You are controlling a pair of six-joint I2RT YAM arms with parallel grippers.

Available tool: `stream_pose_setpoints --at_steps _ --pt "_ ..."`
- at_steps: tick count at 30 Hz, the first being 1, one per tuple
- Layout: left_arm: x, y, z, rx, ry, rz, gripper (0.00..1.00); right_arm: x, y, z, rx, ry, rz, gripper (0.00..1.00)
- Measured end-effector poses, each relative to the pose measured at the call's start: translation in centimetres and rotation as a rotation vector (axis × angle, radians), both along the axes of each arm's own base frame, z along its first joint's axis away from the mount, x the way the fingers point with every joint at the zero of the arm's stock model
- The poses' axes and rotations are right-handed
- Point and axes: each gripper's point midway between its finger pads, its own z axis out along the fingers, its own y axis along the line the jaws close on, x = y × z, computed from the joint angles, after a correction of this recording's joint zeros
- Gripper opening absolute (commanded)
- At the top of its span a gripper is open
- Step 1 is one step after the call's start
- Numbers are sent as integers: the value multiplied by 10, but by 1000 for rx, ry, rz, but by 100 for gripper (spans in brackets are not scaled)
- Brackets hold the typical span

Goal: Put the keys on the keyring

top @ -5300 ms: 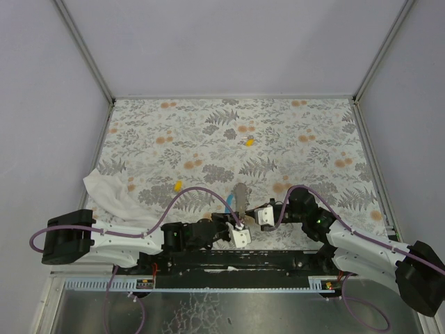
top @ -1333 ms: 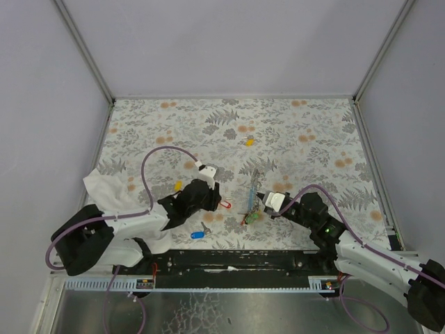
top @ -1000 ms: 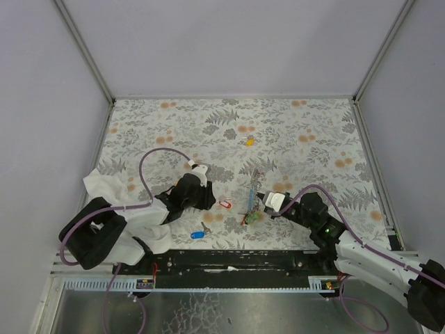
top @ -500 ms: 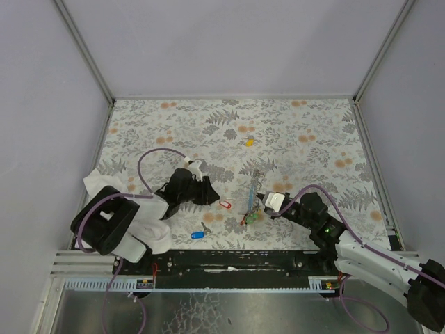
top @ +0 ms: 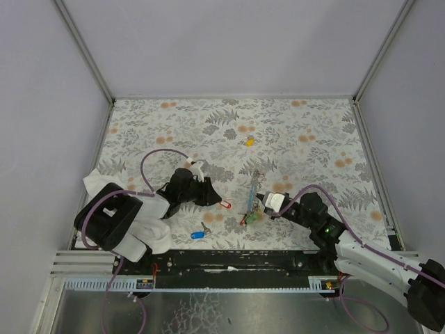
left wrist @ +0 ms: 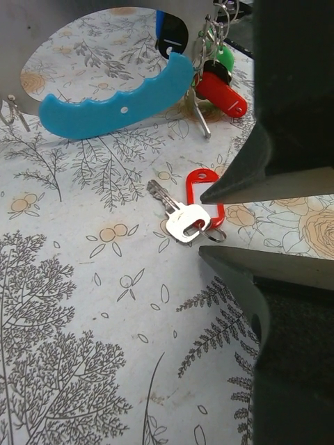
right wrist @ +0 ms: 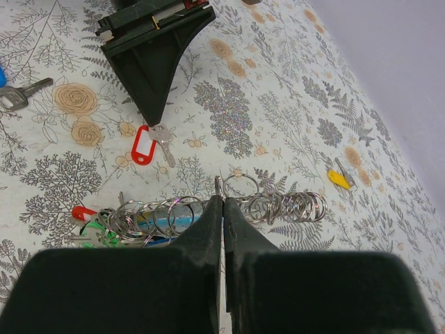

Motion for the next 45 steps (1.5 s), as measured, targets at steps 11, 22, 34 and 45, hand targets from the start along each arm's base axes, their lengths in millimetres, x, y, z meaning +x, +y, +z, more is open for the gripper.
stream_pose_setpoints --at_steps 11,22,34,45 --pt "-7 0 -2 -5 27 -14 19 0 0 0 0 0 0 0" --pt "-9 0 -3 -4 38 -18 15 0 0 -1 -4 4 2 0" --pt "-11 1 -5 -1 49 -22 0 0 1 -2 -6 6 5 0" --pt "-5 4 59 -19 -242 -90 0 -6 5 -2 -1 11 43 0"
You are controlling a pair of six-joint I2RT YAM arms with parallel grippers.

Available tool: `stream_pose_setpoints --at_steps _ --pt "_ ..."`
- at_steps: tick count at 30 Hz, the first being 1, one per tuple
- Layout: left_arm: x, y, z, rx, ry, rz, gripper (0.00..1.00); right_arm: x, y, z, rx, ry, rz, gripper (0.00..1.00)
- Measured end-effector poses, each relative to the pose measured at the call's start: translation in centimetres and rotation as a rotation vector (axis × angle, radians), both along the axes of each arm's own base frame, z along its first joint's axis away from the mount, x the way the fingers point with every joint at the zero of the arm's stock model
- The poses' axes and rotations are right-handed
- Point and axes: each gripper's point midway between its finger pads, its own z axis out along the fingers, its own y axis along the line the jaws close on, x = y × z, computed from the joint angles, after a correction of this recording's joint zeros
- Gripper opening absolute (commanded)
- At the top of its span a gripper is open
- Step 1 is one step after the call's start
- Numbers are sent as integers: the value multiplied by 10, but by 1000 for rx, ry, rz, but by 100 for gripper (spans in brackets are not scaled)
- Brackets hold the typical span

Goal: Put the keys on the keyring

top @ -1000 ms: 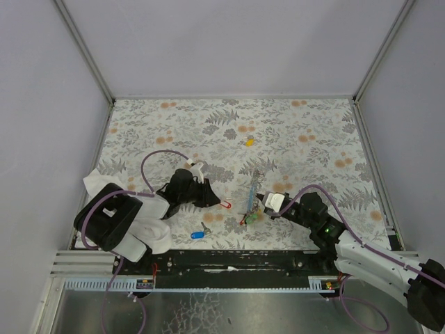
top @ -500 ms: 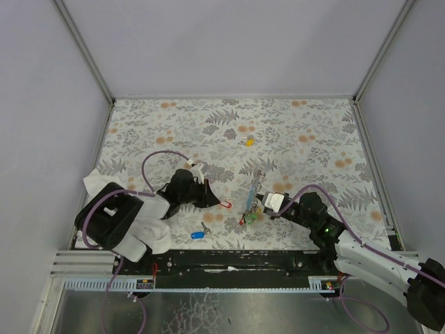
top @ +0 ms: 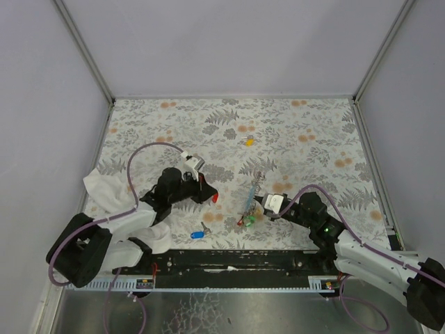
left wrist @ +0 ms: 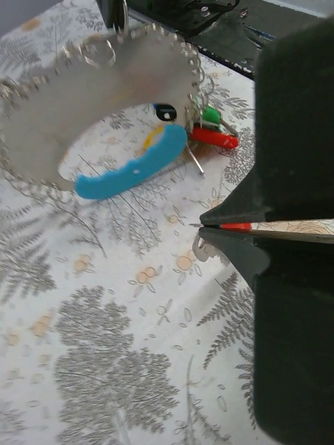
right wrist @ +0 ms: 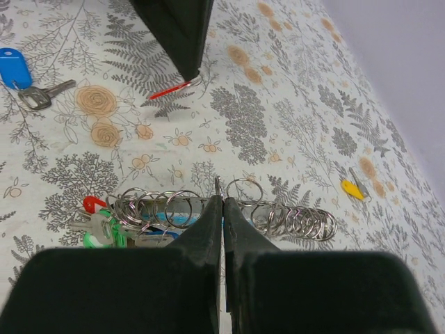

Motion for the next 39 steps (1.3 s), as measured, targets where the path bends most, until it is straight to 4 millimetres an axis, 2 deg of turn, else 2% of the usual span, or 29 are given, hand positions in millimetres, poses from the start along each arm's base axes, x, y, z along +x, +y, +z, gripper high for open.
stream_pose_setpoints --at_steps 5,9,12,18,28,39 --pt "-9 -3 29 -2 -192 -89 0 -6 5 -1 1 7 43 0" --pt "-31 -14 38 17 -327 -213 0 -10 9 -2 1 4 84 0" --pt "-48 -24 41 31 -410 -307 0 -16 13 -4 -5 2 127 0" --pt "-68 -38 36 71 -498 -438 0 -26 20 -10 -21 8 208 0" --pt "-80 -60 47 100 -624 -556 0 -33 25 -14 -34 -6 274 0" --pt "-88 -73 41 175 -677 -604 0 -35 26 -23 -61 7 297 0"
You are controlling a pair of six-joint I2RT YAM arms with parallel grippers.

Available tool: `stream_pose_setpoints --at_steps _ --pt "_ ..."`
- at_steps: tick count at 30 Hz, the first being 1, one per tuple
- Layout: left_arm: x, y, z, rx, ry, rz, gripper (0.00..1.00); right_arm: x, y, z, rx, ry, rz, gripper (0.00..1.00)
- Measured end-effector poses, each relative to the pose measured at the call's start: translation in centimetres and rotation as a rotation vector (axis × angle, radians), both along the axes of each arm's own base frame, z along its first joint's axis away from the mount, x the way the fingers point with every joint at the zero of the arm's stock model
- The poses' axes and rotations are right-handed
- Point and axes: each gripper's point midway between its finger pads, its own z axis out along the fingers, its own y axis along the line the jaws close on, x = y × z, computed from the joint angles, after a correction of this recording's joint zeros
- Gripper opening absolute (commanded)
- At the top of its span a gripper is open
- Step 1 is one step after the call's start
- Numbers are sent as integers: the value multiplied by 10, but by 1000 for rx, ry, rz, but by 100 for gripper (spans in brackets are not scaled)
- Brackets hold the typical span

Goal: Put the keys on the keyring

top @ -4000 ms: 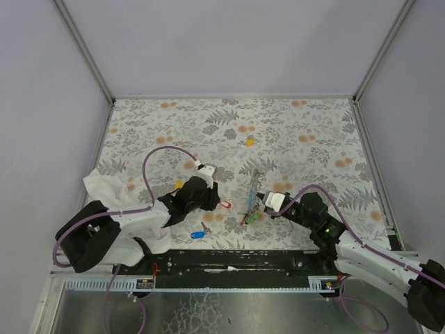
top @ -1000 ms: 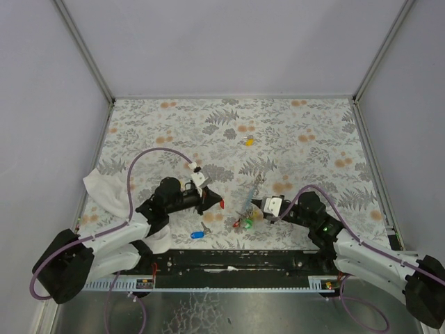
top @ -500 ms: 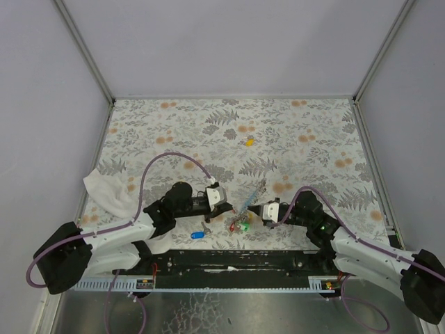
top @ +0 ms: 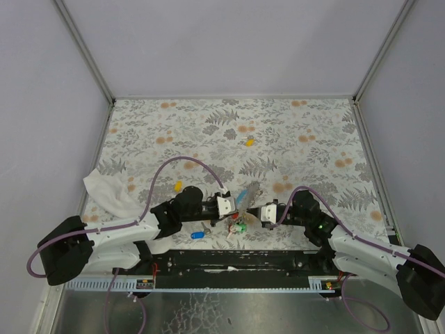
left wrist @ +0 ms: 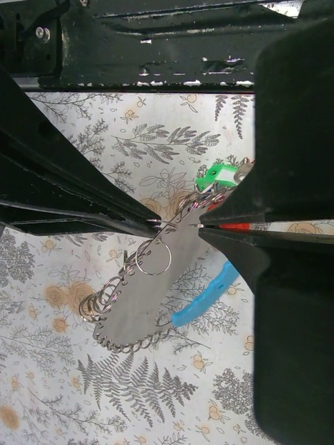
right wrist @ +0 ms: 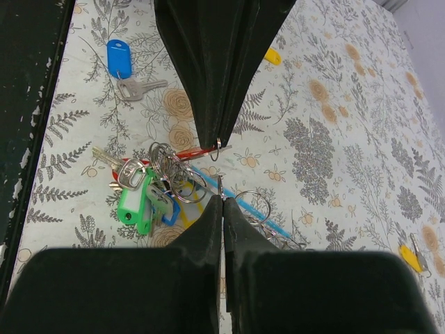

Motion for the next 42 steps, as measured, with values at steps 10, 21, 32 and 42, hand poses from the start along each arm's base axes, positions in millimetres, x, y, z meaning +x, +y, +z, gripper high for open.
stream_pose_setpoints --at_steps 10,21,32,42 --pt "-3 -3 -5 35 -31 7 0 -3 2 0 3 2 24 0" --pt "0 -4 -8 46 -41 31 0 -3 3 0 5 1 25 0" --pt "2 -3 -7 49 -47 45 0 -4 3 -1 5 4 32 0" --pt "0 -5 -6 42 -51 39 0 -2 3 -2 1 9 20 0"
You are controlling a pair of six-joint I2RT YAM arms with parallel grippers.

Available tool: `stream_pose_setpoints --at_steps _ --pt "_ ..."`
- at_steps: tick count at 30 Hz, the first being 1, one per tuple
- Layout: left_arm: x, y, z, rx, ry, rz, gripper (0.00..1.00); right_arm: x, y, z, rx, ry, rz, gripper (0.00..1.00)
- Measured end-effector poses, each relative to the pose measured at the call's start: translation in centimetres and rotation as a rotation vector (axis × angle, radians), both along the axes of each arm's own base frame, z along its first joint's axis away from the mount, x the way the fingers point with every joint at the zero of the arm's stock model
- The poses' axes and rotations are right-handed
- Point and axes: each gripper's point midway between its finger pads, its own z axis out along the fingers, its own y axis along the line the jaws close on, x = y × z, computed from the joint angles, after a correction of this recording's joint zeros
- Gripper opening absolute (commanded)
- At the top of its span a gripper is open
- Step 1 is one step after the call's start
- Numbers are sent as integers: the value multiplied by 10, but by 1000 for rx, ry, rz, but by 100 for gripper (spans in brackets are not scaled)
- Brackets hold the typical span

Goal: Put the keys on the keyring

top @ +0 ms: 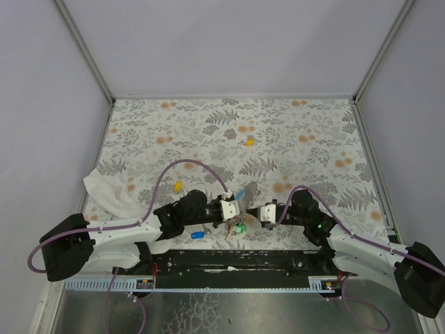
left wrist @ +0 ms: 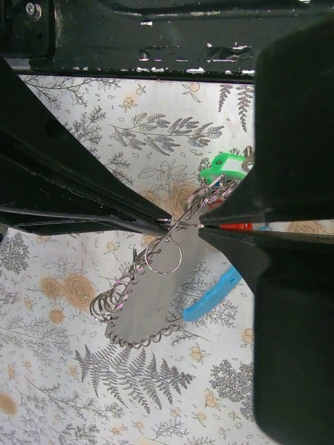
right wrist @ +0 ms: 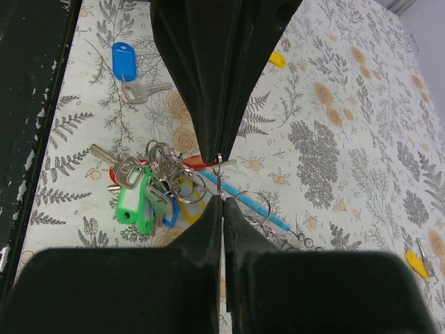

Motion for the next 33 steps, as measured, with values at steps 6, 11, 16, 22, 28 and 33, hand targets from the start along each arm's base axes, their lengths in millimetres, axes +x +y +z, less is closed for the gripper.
stream_pose_setpoints --at_steps 6,11,16,22,28,33 --pt "0 0 0 0 0 0 0 3 -1 0 -1 -1 -16 0" --pt "0 0 0 0 0 -1 0 4 -1 0 -1 -1 -23 0" --pt "-1 -1 0 0 -1 -4 0 3 -1 0 -1 1 -23 0" --pt "1 0 0 1 -6 10 0 3 -1 0 -1 2 -23 0" --pt "3 0 1 -2 -11 18 0 3 -1 0 -1 2 -23 0" --pt "3 0 2 -4 -12 17 0 3 -1 0 -1 2 -23 0"
